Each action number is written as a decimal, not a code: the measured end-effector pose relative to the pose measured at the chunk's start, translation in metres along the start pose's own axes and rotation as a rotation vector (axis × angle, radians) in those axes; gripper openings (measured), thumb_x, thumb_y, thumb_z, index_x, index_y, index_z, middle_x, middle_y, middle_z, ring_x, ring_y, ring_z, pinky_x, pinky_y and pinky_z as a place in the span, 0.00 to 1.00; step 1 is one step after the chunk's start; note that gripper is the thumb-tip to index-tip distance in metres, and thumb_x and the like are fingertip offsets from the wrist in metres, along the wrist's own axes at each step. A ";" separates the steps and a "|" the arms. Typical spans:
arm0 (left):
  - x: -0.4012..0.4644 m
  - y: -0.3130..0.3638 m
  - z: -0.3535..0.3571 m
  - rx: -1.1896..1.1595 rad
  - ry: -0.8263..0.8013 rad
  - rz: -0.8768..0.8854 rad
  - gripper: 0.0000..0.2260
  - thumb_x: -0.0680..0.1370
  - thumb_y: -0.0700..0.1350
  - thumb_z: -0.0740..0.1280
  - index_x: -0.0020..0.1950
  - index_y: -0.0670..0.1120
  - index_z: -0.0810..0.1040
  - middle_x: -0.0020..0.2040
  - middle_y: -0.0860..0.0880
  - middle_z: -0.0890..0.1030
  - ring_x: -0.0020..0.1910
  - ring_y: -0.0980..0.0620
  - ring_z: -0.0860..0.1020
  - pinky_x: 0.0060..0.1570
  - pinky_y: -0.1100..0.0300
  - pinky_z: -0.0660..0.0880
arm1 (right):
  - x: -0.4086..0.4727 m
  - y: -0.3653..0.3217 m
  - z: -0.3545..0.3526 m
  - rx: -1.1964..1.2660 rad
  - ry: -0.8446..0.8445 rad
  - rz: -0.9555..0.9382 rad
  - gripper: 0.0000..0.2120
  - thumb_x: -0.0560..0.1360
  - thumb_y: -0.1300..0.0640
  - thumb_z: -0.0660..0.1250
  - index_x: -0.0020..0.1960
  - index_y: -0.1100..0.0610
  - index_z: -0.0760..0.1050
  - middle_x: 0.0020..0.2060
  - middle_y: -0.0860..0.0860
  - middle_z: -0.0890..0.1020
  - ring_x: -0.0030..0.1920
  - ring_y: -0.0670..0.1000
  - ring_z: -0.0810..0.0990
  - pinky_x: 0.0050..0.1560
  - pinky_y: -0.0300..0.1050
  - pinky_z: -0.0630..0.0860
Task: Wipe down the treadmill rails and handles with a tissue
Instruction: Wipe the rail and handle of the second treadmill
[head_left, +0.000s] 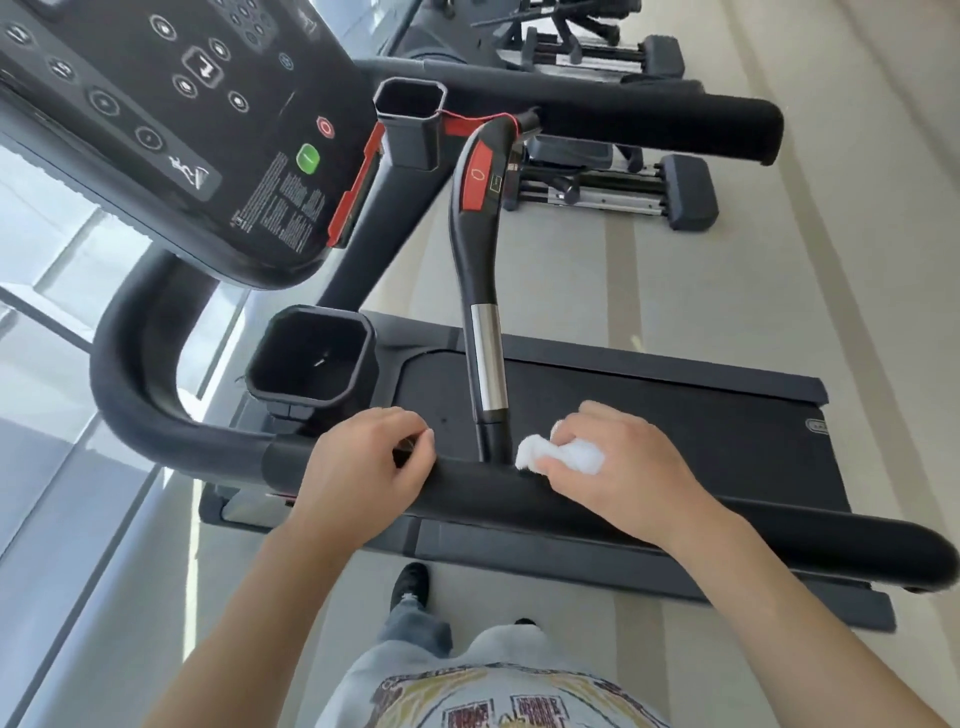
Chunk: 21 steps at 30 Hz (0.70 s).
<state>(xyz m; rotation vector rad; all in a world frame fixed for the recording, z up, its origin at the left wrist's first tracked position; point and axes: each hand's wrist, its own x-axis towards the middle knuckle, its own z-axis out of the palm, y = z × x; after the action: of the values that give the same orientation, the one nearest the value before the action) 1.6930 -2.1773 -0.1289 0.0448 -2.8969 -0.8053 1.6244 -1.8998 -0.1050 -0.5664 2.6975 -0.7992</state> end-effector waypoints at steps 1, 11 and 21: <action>0.004 -0.001 -0.002 -0.024 0.011 0.019 0.11 0.81 0.51 0.63 0.45 0.52 0.83 0.40 0.58 0.82 0.42 0.56 0.79 0.42 0.53 0.79 | 0.005 -0.006 0.002 0.015 0.025 -0.022 0.17 0.75 0.32 0.64 0.45 0.46 0.76 0.44 0.46 0.74 0.40 0.48 0.76 0.40 0.45 0.72; 0.093 -0.034 -0.023 -0.032 0.133 0.161 0.10 0.79 0.47 0.64 0.49 0.47 0.85 0.45 0.54 0.84 0.47 0.48 0.79 0.49 0.45 0.78 | 0.167 -0.082 0.001 -0.019 0.456 -0.213 0.15 0.82 0.41 0.67 0.60 0.51 0.77 0.52 0.48 0.73 0.44 0.53 0.78 0.40 0.46 0.74; 0.116 -0.057 -0.006 -0.105 0.100 0.125 0.12 0.77 0.49 0.61 0.47 0.50 0.85 0.42 0.58 0.82 0.45 0.51 0.79 0.55 0.48 0.75 | 0.107 -0.062 0.054 -0.264 0.378 -0.336 0.08 0.75 0.53 0.74 0.48 0.51 0.75 0.52 0.49 0.75 0.38 0.51 0.75 0.27 0.44 0.72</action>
<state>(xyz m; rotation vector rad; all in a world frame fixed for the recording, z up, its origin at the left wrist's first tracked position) 1.5786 -2.2367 -0.1393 -0.1027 -2.7287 -0.9038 1.5671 -2.0194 -0.1294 -1.0463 3.1308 -0.6873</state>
